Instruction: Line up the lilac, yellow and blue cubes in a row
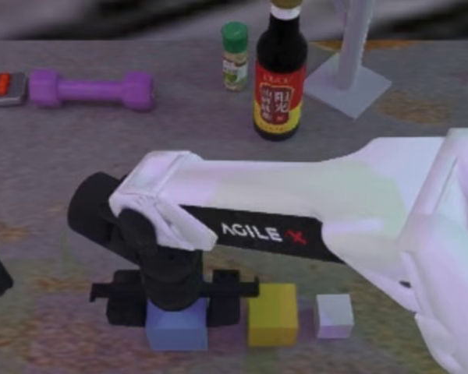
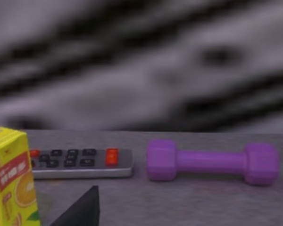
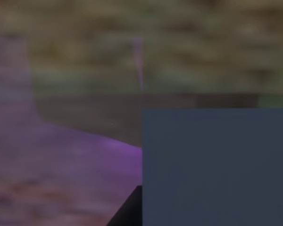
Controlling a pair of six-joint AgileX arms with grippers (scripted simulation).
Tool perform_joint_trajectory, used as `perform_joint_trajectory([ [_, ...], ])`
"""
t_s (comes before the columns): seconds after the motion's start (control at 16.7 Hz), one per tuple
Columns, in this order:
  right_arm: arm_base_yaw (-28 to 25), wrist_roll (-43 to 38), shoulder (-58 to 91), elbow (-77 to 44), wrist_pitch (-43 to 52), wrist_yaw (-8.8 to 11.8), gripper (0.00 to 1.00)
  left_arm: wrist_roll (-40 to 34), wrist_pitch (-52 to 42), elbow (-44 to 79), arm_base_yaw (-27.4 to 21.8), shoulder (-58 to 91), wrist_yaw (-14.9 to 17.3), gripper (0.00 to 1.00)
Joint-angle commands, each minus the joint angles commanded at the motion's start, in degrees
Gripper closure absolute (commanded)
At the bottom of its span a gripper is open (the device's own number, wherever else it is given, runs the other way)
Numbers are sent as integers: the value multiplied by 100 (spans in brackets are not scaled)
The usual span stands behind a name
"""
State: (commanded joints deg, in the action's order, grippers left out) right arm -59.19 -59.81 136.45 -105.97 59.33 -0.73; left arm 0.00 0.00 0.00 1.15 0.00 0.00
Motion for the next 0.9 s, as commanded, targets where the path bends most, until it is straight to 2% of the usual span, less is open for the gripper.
perform_joint_trajectory([
  [0.12,0,0,0,0,0,0,100,0,0,0,0,0,0,0],
  [0.9,0,0,0,0,0,0,2,0,0,0,0,0,0,0],
])
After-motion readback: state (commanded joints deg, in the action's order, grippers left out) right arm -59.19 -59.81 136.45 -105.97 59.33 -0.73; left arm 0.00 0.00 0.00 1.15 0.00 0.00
